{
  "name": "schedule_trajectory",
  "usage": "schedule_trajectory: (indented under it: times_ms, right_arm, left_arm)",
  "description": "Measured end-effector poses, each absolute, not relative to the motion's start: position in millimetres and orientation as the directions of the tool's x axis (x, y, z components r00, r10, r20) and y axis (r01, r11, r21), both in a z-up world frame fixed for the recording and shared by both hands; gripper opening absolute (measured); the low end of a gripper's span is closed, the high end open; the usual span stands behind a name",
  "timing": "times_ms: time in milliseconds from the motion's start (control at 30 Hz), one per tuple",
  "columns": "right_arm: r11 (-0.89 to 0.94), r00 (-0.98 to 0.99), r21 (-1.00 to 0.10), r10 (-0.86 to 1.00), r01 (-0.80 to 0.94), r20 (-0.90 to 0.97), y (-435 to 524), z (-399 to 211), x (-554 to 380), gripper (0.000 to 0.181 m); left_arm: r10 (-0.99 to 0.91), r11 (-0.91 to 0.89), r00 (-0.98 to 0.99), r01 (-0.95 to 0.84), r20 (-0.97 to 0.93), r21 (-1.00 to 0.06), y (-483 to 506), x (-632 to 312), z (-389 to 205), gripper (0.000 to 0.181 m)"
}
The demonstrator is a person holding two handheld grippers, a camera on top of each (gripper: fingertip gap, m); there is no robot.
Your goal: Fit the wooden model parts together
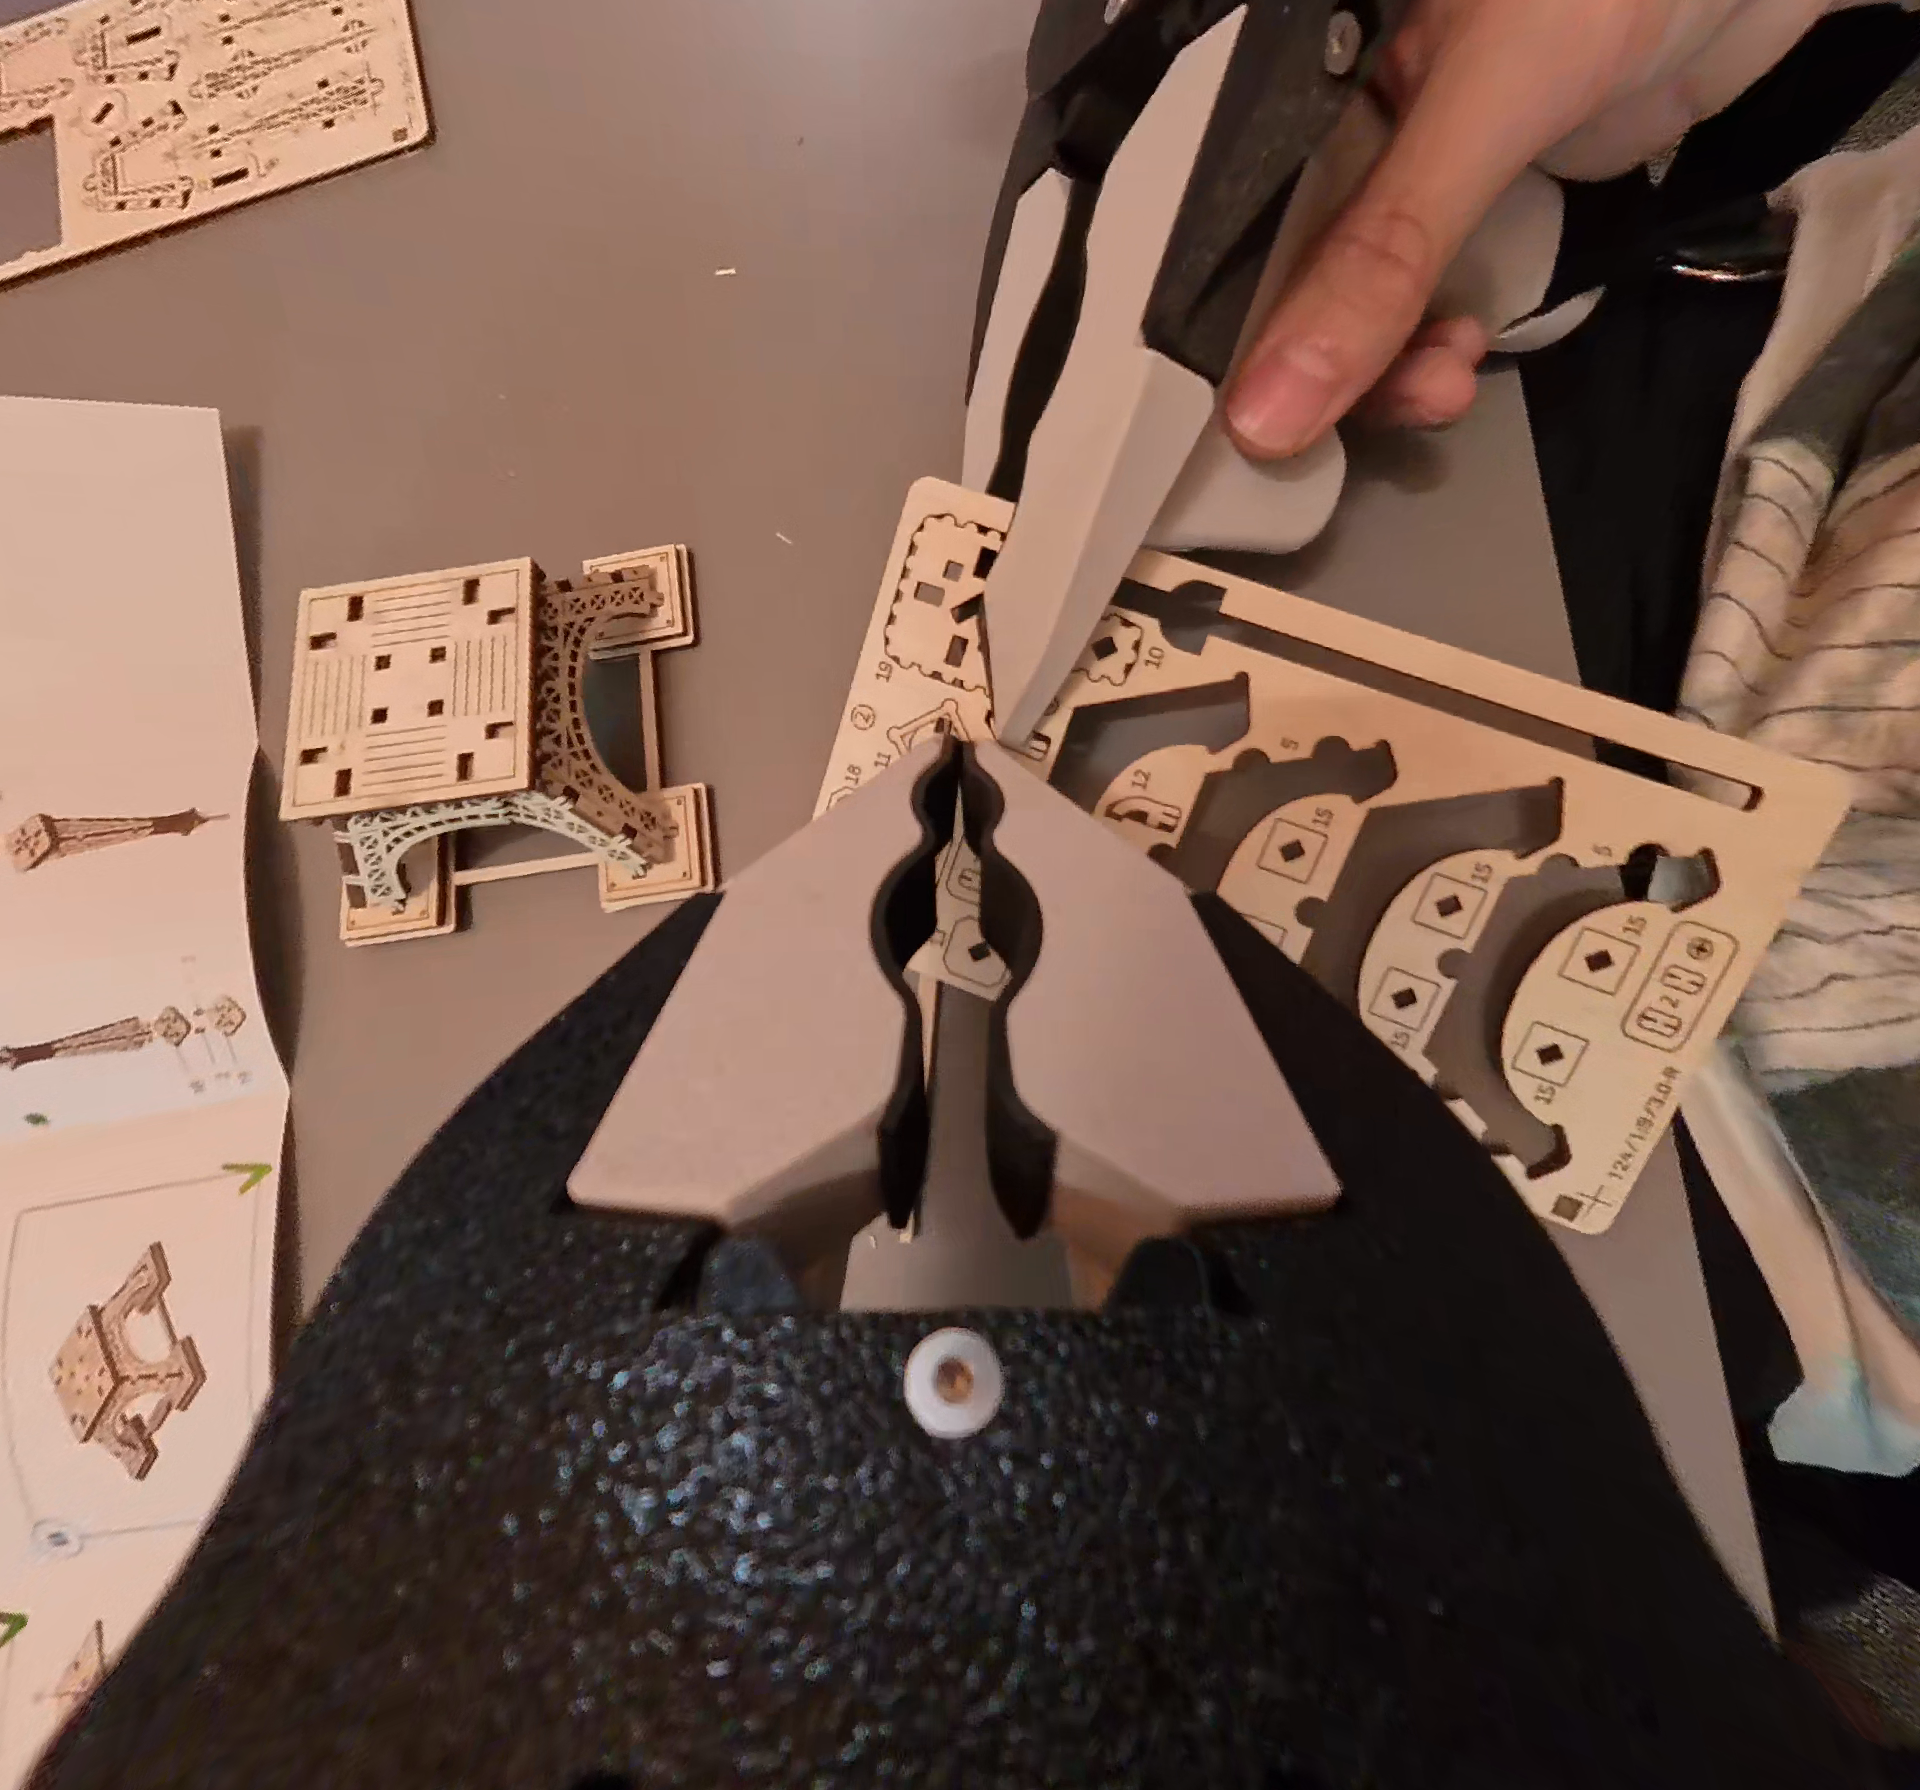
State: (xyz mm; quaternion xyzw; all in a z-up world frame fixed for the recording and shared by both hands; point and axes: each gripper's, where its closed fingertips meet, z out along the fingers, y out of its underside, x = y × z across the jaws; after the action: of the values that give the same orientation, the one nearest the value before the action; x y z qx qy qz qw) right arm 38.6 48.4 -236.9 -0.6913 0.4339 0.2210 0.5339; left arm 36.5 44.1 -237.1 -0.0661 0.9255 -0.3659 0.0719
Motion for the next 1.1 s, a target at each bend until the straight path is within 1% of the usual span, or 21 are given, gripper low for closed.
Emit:
schedule_trajectory:
  times_ms: [33, 267, 367, 400, 433, 467, 533, 567, 633, 800, 867, 933, 1033, 1100]
  right_arm:
    - [-0.054, 0.525, -0.545, -0.366, -0.837, -0.769, 48, -237, 39, 0.008]
    - [-0.073, 0.529, -0.544, -0.376, -0.836, -0.761, 50, -240, 37, 0.008]
    - [-0.075, 0.522, -0.536, -0.379, -0.841, -0.764, 50, -241, 37, 0.007]
    - [-0.081, 0.527, -0.538, -0.367, -0.839, -0.766, 51, -240, 36, 0.007]
    - [-0.112, 0.534, -0.534, -0.367, -0.838, -0.762, 53, -242, 32, 0.007]
    - [-0.106, 0.536, -0.539, -0.366, -0.836, -0.760, 53, -241, 33, 0.008]
    - [-0.086, 0.517, -0.522, -0.343, -0.848, -0.784, 52, -239, 34, 0.007]
    - [-0.071, 0.503, -0.511, -0.337, -0.856, -0.796, 52, -238, 36, 0.007]
    - [-0.063, 0.500, -0.510, -0.334, -0.858, -0.799, 51, -238, 36, 0.007]
    - [-0.068, 0.515, -0.525, -0.337, -0.848, -0.788, 52, -237, 35, 0.007]
    - [-0.073, 0.527, -0.537, -0.338, -0.840, -0.779, 52, -237, 35, 0.008]
    - [-0.075, 0.534, -0.544, -0.339, -0.836, -0.774, 53, -236, 34, 0.008]
    - [-0.073, 0.536, -0.545, -0.335, -0.835, -0.775, 53, -236, 34, 0.008]
    - [-0.073, 0.540, -0.550, -0.337, -0.832, -0.771, 53, -235, 34, 0.008]
  left_arm:
    - [-0.174, 0.726, -0.981, -0.069, -0.085, -0.684, 44, 36, -238, 0.000]
    - [-0.142, 0.761, -0.988, -0.074, -0.054, -0.645, 45, 35, -241, 0.000]
    - [-0.164, 0.759, -0.986, -0.134, 0.012, -0.637, 45, 34, -243, 0.000]
    - [-0.170, 0.769, -0.985, -0.152, 0.031, -0.621, 46, 35, -247, 0.000]
    - [-0.168, 0.769, -0.984, -0.165, 0.053, -0.617, 46, 35, -249, 0.000]
    - [-0.162, 0.772, -0.985, -0.161, 0.054, -0.615, 46, 34, -248, 0.000]
    - [-0.132, 0.788, -0.990, -0.076, -0.047, -0.611, 46, 37, -245, 0.000]
    - [-0.123, 0.788, -0.987, -0.035, -0.102, -0.615, 45, 39, -244, 0.000]
    - [-0.115, 0.778, -0.985, -0.008, -0.130, -0.628, 45, 39, -242, 0.000]
    - [-0.246, 0.649, -0.962, -0.072, -0.119, -0.757, 57, 51, -209, 0.000]
    - [-0.247, 0.589, -0.967, -0.101, -0.060, -0.801, 58, 45, -199, 0.000]
    - [-0.231, 0.590, -0.972, -0.110, -0.036, -0.800, 57, 39, -202, 0.000]
    - [-0.229, 0.653, -0.971, -0.095, -0.076, -0.752, 58, 38, -216, 0.000]
    - [-0.227, 0.644, -0.971, -0.094, -0.073, -0.759, 53, 36, -218, 0.000]
